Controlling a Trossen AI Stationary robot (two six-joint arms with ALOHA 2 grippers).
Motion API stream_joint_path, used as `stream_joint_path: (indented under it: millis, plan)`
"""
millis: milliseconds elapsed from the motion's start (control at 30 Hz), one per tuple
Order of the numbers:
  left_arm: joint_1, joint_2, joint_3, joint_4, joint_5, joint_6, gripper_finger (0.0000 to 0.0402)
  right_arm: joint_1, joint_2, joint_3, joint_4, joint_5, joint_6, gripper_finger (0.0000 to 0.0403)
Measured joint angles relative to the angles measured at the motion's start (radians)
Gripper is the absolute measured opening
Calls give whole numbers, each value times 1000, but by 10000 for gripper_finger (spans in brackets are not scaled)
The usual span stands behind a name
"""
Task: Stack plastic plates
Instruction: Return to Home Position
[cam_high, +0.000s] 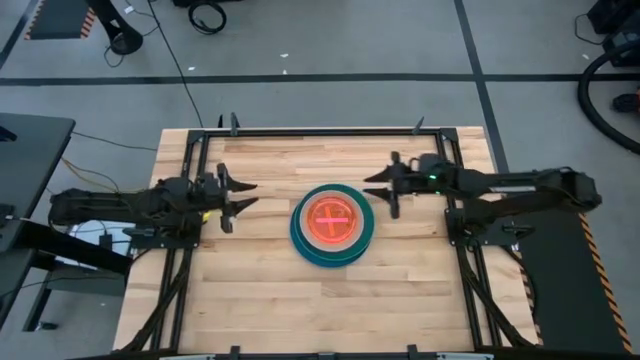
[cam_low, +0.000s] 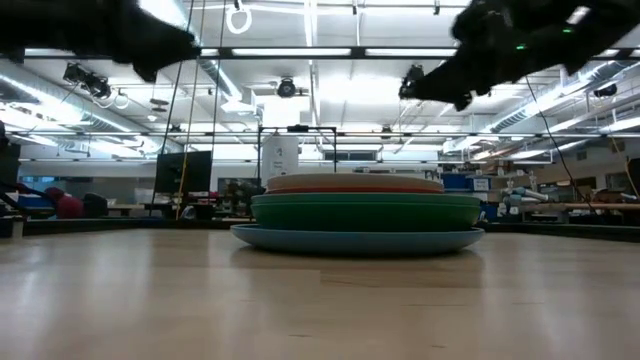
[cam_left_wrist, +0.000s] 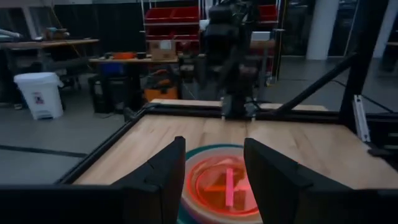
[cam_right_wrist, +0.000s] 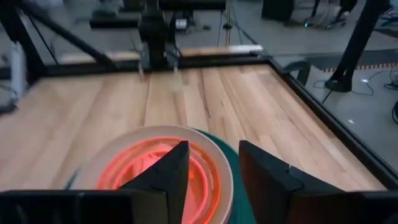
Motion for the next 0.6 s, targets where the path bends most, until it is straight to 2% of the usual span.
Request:
stream_joint_path:
  millis: [67,167,333,433,533,600]
  plan:
    - [14,-27,-67,50,-1,8,168,-3,-104,-54,-2,1,32,141]
    - [45,-102,-111,39,-3,9,162,-28,-244,-96,-44,-7,53,113]
    - [96,-297,-101,-144,39,10,135,-66,-463,-141,-158,-13,66,50]
    - [110,-436,-100,-253,41,0,115,-73,-574,-183,-167,-16,81,13]
    - [106,-440,-117,-282,45,-24,97,-69,-676,-244,-169,-50,105,9]
    - [101,-408,-126,-229,49,-23,85,-57,-742,-293,-145,-65,131,12]
